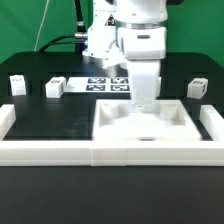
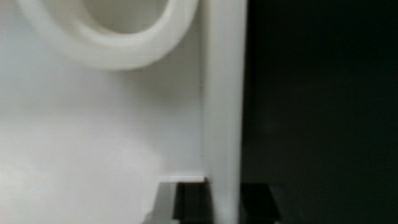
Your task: Assemble one leg
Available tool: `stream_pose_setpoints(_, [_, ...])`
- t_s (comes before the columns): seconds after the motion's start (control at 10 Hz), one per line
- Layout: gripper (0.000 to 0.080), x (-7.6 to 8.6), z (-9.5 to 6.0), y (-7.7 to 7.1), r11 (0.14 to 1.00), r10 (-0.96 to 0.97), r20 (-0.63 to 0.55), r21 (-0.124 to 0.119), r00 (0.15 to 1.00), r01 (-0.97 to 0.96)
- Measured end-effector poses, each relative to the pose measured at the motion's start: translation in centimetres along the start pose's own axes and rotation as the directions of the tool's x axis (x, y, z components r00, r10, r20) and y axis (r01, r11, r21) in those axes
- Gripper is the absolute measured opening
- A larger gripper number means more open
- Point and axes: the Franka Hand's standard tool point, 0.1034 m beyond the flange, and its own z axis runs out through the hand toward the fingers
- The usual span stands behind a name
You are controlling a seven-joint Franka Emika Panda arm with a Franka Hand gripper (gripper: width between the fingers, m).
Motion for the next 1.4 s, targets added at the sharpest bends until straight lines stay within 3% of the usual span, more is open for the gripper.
stream_pose_setpoints(0.5, [0.0061,2.5,-0.3,0.5,1.0,-0.024,-0.014,-0.01,1.0,0.023])
stream_pose_setpoints(0.9, [0.0061,2.6,-0.4,0.8,1.0,-0.021,-0.012,-0.007,1.0,0.021])
stream_pose_setpoints(1.0, [0.028,2.6,-0.4,0.8,1.0,-0.021,-0.012,-0.007,1.0,0.021])
stream_pose_setpoints(1.1, [0.028,2.6,-0.4,0.8,1.0,-0.021,-0.012,-0.007,1.0,0.021])
stream_pose_setpoints(1.2, [0.0481,2.5,-0.4,0.8,1.0,-0.021,-0.012,-0.007,1.0,0.021])
stream_pose_setpoints(1.3, [0.0592,2.5,-0.4,0.8,1.0,-0.021,-0.012,-0.007,1.0,0.02])
stream_pose_setpoints(1.4, [0.0592,2.5,-0.4,0.8,1.0,-0.02,-0.012,-0.007,1.0,0.02])
